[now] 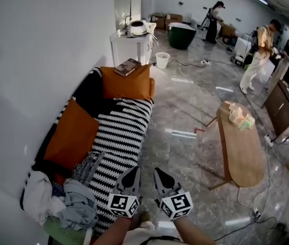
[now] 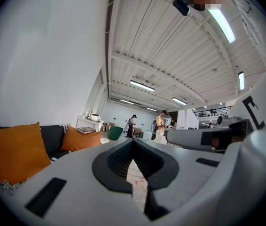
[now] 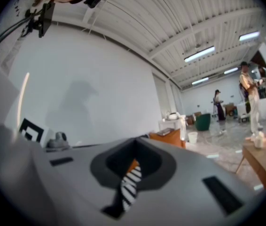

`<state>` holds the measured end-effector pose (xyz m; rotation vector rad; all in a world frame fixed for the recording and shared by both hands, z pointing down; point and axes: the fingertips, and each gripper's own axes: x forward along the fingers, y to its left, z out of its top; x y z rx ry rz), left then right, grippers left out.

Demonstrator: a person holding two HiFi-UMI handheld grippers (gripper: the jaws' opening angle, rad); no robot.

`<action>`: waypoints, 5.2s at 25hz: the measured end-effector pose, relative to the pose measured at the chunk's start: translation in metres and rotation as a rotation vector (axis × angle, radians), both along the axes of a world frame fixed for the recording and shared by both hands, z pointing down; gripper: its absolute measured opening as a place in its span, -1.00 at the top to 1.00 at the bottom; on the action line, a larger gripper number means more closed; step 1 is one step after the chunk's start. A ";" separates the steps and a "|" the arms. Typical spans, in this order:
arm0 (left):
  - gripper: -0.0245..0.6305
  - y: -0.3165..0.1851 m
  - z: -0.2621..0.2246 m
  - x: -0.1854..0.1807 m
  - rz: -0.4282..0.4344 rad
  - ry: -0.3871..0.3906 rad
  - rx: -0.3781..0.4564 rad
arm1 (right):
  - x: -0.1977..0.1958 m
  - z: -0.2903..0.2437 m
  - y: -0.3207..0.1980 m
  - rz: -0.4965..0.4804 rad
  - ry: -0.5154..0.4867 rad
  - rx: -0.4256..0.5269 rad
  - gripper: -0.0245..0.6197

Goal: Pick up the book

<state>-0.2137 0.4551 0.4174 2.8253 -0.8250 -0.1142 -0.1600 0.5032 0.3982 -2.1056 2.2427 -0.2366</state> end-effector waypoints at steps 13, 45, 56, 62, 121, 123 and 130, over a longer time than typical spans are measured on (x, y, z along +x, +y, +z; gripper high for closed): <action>0.86 -0.048 0.011 0.013 -0.012 -0.007 -0.029 | 0.016 0.007 -0.053 -0.008 -0.013 -0.013 0.89; 0.86 -0.236 0.012 0.180 -0.114 -0.026 -0.028 | 0.172 0.011 -0.259 -0.179 0.009 -0.007 0.89; 0.86 -0.267 0.023 0.193 -0.143 -0.045 -0.050 | 0.184 0.024 -0.289 -0.206 -0.020 -0.023 0.89; 0.85 -0.302 0.031 0.215 -0.130 -0.038 -0.065 | 0.205 0.031 -0.324 -0.194 -0.012 -0.040 0.89; 0.85 -0.698 0.102 0.285 -0.296 0.084 -0.313 | 0.261 0.107 -0.727 -0.448 -0.013 -0.204 0.89; 0.85 -0.705 0.111 0.286 -0.311 0.088 -0.337 | 0.263 0.115 -0.734 -0.454 -0.020 -0.223 0.89; 0.85 -0.732 0.144 0.287 -0.360 0.120 -0.419 | 0.261 0.140 -0.761 -0.498 -0.018 -0.267 0.89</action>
